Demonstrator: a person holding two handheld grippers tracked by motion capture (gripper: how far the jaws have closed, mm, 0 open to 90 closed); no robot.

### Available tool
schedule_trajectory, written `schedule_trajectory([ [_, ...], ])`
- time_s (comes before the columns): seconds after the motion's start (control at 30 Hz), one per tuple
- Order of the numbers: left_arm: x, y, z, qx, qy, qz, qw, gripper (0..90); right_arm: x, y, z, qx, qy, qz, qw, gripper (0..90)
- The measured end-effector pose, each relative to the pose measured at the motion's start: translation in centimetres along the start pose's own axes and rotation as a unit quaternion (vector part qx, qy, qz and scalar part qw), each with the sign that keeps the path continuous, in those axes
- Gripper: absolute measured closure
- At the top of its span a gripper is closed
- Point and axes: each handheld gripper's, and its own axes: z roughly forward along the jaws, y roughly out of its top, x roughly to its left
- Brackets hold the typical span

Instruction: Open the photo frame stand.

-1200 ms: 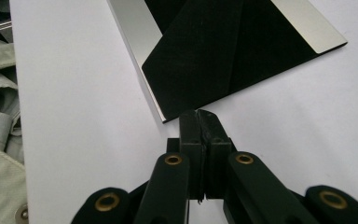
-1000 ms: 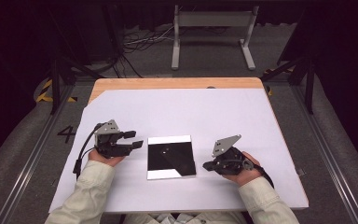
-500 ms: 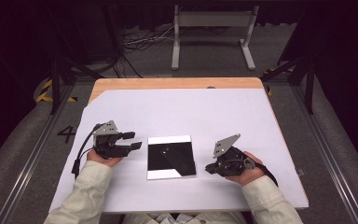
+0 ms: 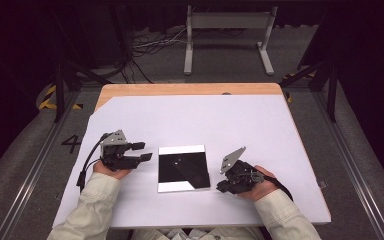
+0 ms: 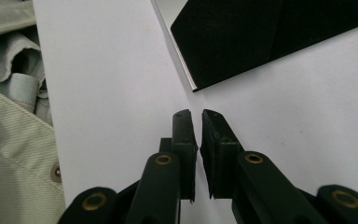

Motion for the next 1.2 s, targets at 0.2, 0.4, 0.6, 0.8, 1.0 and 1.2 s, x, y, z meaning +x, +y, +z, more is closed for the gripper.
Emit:
schedule_trajectory([
  [0.2,-0.1,-0.1,-0.1,0.003,-0.003,-0.005,1.0,44.5,0.0,0.3,0.8,0.01,0.003,-0.001,0.9999,82.6],
  [0.4,-0.2,-0.3,0.0,0.006,-0.002,-0.006,1.0,44.3,-0.1,0.7,1.3,0.015,0.003,0.0,0.9999,83.9],
  [0.6,-0.3,-0.6,-0.3,0.007,0.003,-0.005,1.0,44.2,-0.1,1.1,1.7,0.019,0.005,-0.002,0.9998,84.5],
  [0.8,-0.3,-0.8,-0.6,0.009,0.005,-0.009,0.9999,43.4,-0.4,1.4,2.1,0.025,0.008,0.001,0.9997,85.2],
  [1.0,-0.3,-0.9,-0.6,0.011,0.005,-0.009,0.9999,42.9,-0.6,1.4,2.3,0.022,0.009,0.006,0.9997,87.6],
  [1.2,-0.3,-0.8,-0.5,0.012,0.003,-0.01,0.9999,42.8,-0.5,1.4,2.2,0.019,0.004,0.001,0.9998,89.2],
])
